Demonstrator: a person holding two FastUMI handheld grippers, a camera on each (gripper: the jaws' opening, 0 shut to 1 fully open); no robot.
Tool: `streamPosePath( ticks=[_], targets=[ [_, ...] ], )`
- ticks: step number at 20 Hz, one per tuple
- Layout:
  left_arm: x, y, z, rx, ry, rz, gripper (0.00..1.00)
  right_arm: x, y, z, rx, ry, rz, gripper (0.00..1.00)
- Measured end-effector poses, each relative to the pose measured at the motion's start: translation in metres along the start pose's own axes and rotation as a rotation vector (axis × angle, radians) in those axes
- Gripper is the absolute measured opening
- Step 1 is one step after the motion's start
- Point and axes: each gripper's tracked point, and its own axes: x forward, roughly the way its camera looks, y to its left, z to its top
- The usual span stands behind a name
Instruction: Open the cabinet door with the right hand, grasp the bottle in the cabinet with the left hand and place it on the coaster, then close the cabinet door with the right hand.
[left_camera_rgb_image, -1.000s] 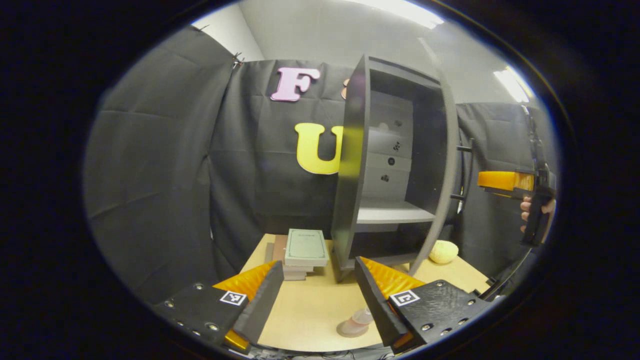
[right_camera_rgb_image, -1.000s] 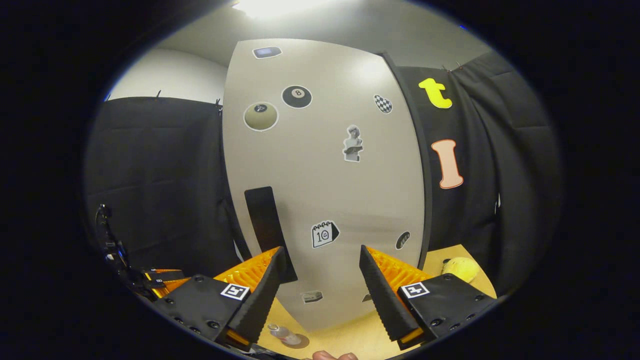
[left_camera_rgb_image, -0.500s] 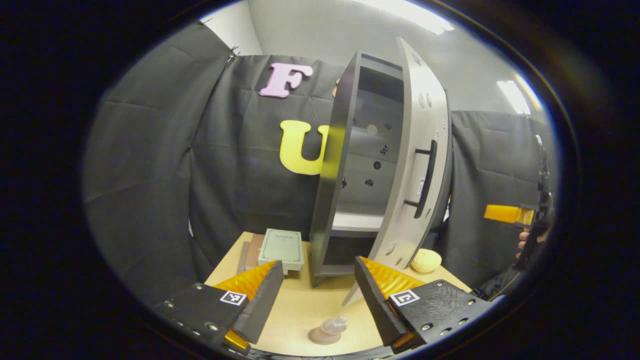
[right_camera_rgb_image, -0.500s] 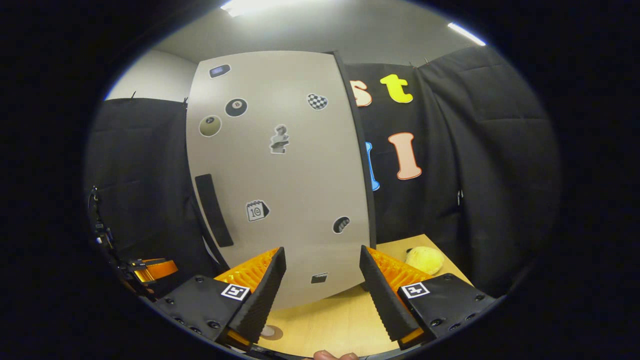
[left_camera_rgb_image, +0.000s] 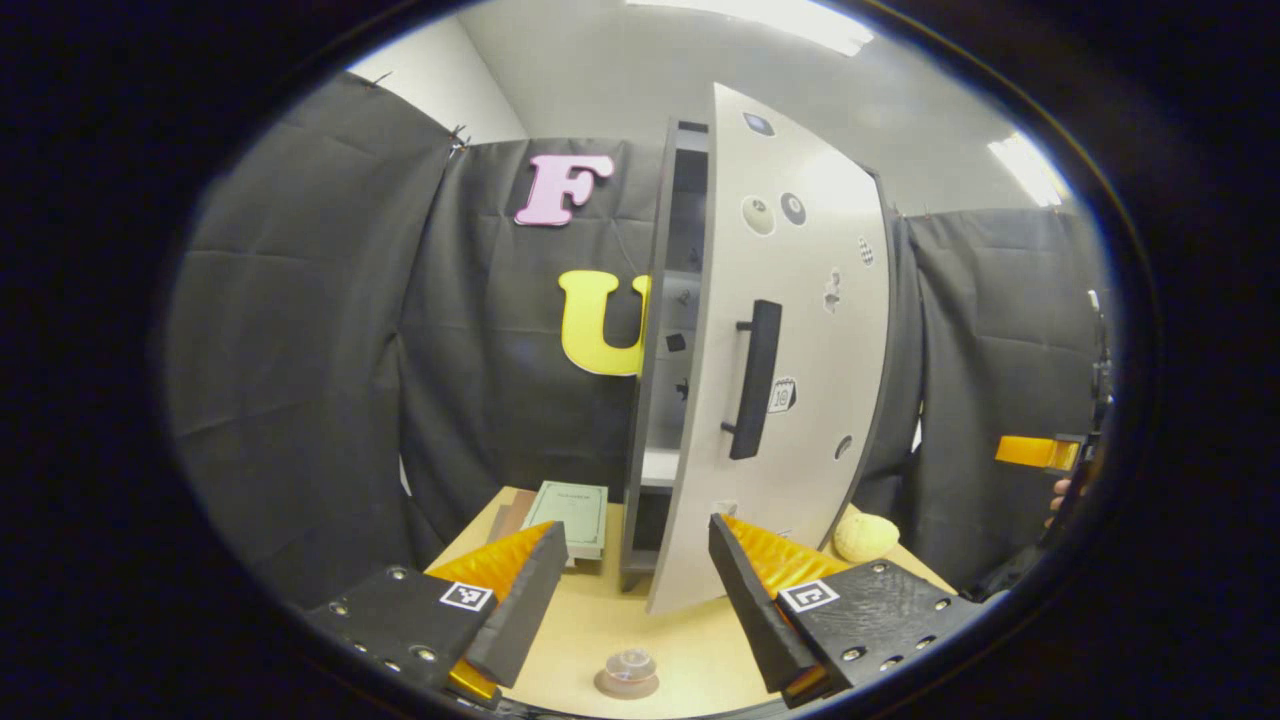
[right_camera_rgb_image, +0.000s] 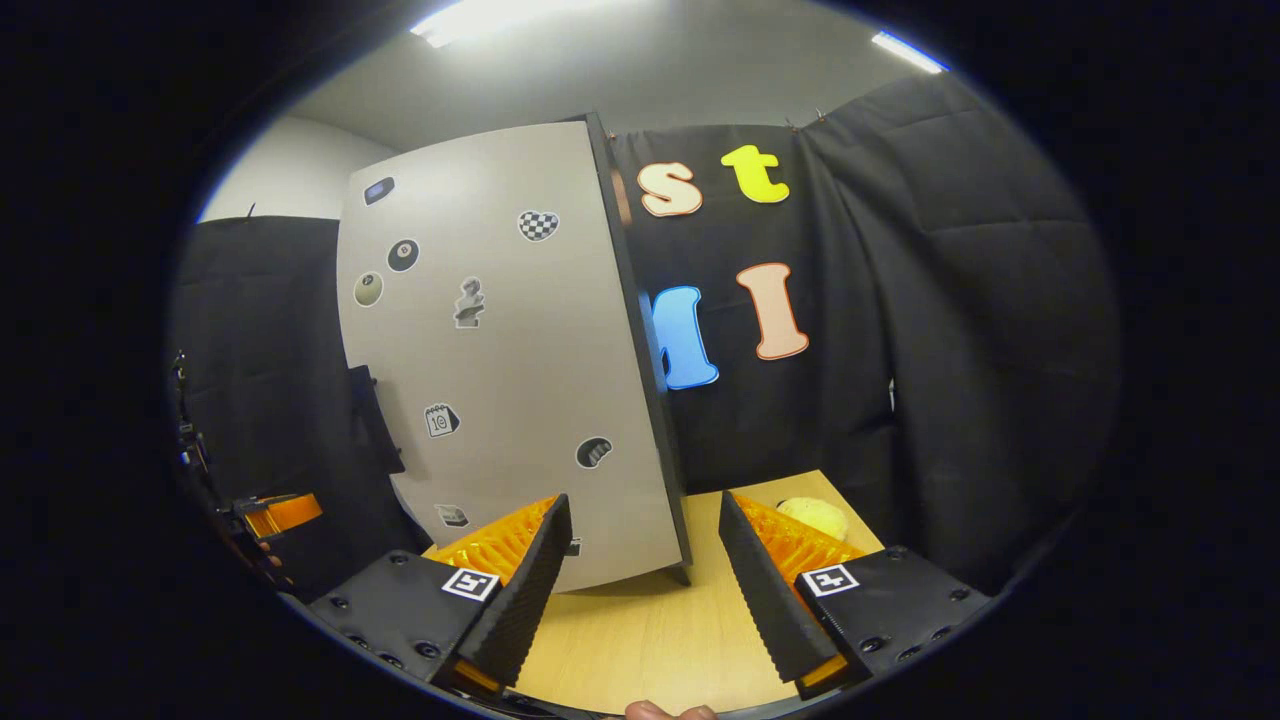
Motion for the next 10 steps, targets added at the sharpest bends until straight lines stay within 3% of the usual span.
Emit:
streamPosePath(
  ticks=[4,10],
  targets=[
    [-0.007,-0.025,0.016,-0.002,-0.048,0.037,0.86,0.003,-0.018,0.009,-0.049,-0.004,0.042,0.94],
    [-0.033,-0.059,0.025,0.003,-0.094,0.067,0.86,0.000,-0.011,0.005,0.002,0.005,0.145,0.94]
  ],
)
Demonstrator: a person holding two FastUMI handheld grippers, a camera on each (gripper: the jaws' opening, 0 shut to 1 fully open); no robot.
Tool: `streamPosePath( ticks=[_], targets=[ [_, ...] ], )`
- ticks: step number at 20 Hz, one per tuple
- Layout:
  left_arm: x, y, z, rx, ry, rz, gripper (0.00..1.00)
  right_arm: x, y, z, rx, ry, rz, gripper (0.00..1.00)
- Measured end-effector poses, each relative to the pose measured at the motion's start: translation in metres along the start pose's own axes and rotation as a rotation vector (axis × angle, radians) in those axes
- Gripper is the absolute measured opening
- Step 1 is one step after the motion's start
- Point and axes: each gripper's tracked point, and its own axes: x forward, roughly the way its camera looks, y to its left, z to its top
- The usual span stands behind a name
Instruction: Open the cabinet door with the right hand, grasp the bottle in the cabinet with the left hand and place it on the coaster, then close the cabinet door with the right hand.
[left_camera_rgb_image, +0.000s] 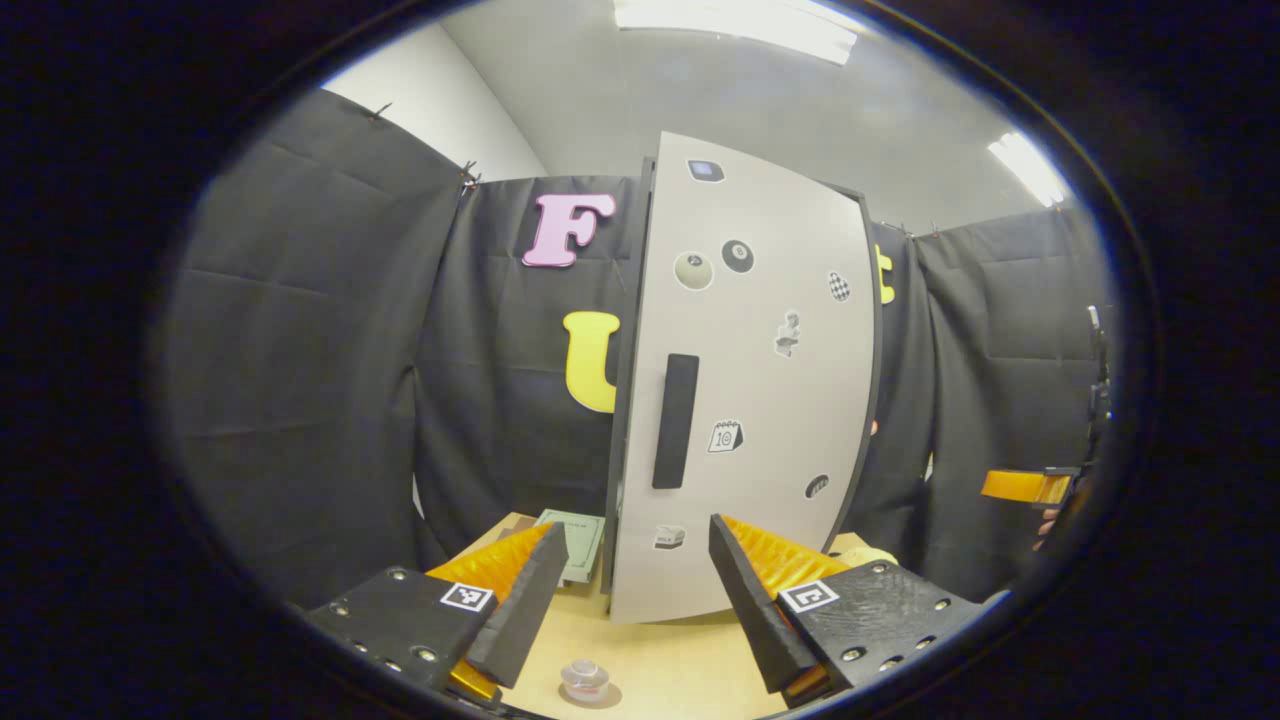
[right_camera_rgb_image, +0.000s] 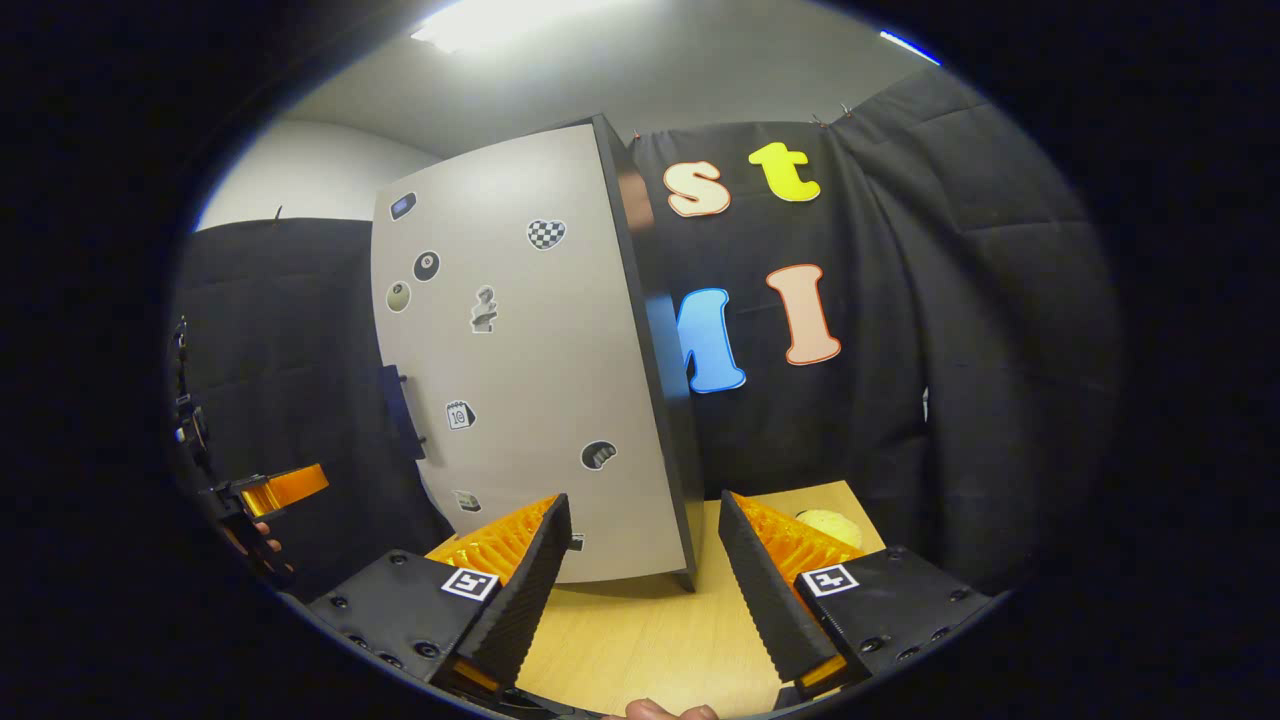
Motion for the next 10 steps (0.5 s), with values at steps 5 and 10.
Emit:
streamPosePath(
  ticks=[5,10],
  targets=[
    [-0.026,-0.003,0.006,0.015,-0.035,0.051,0.85,-0.006,-0.002,-0.007,-0.039,-0.002,0.007,0.94],
    [-0.041,0.002,0.016,-0.014,-0.087,0.062,0.86,-0.009,-0.001,-0.023,-0.049,0.004,-0.011,0.87]
  ],
)
